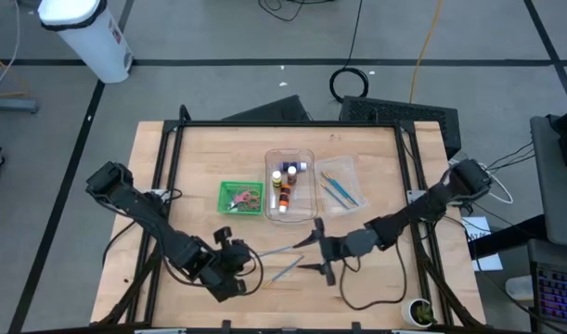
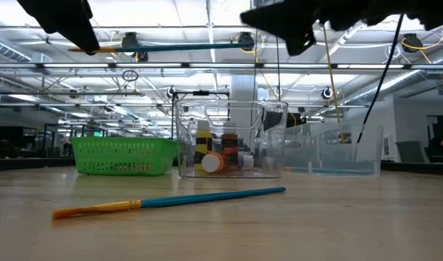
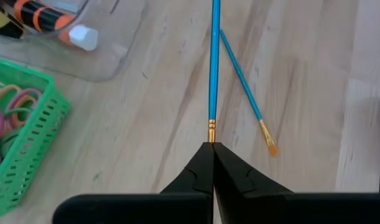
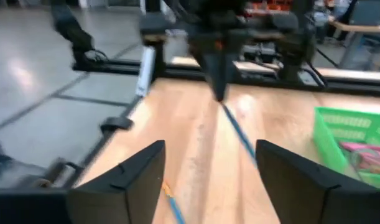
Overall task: Pick & Place Paint Supplies
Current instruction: Put the blue paint brush into the white bin
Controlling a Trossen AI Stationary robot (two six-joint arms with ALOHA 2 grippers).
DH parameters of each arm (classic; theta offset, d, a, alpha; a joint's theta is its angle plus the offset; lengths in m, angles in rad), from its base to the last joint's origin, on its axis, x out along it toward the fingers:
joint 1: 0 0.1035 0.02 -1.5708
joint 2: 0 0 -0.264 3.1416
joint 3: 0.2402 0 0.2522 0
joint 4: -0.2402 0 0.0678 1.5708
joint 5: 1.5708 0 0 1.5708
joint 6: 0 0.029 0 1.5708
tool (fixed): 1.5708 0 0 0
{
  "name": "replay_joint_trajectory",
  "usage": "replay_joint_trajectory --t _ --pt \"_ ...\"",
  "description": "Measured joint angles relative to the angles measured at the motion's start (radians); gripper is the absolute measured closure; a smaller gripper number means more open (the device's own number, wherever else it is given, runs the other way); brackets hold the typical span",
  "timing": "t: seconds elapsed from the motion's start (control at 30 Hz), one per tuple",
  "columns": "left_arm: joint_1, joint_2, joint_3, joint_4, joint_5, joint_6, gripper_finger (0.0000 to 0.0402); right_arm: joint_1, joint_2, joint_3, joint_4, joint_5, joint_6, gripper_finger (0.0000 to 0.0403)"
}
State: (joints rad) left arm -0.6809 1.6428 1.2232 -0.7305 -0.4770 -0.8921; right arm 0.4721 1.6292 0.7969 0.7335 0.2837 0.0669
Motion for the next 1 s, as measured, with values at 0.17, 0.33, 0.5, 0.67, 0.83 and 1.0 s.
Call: replay_joint_trajectory --t 0.17,0.33,0.5,0.67,0.83,1.0 --pt "-0.010 0.000 0.000 0.021 -0.021 0.003 0.0401 -0.046 0.031 0.005 -0.007 0.001 0.039 0.0127" --pt "-0.016 0.000 0.000 0.053 -0.023 0.037 0.0401 -0.078 0.055 0.005 -0.006 -0.024 0.081 0.0120" --pt "-0.015 0.000 0.000 0.052 -0.024 0.044 0.0401 -0.078 0.055 0.005 0.010 -0.107 0.082 0.0135" --pt "-0.015 0.000 0.000 0.053 -0.023 0.050 0.0401 -0.071 0.055 0.005 0.032 -0.106 0.079 0.0159" --pt "-0.015 -0.001 0.000 0.053 -0.023 0.049 0.0401 -0.071 0.055 0.005 0.030 -0.107 0.079 0.0186" --pt "-0.015 -0.002 0.000 0.053 -0.023 0.050 0.0401 -0.071 0.055 0.004 0.029 -0.107 0.079 0.0217"
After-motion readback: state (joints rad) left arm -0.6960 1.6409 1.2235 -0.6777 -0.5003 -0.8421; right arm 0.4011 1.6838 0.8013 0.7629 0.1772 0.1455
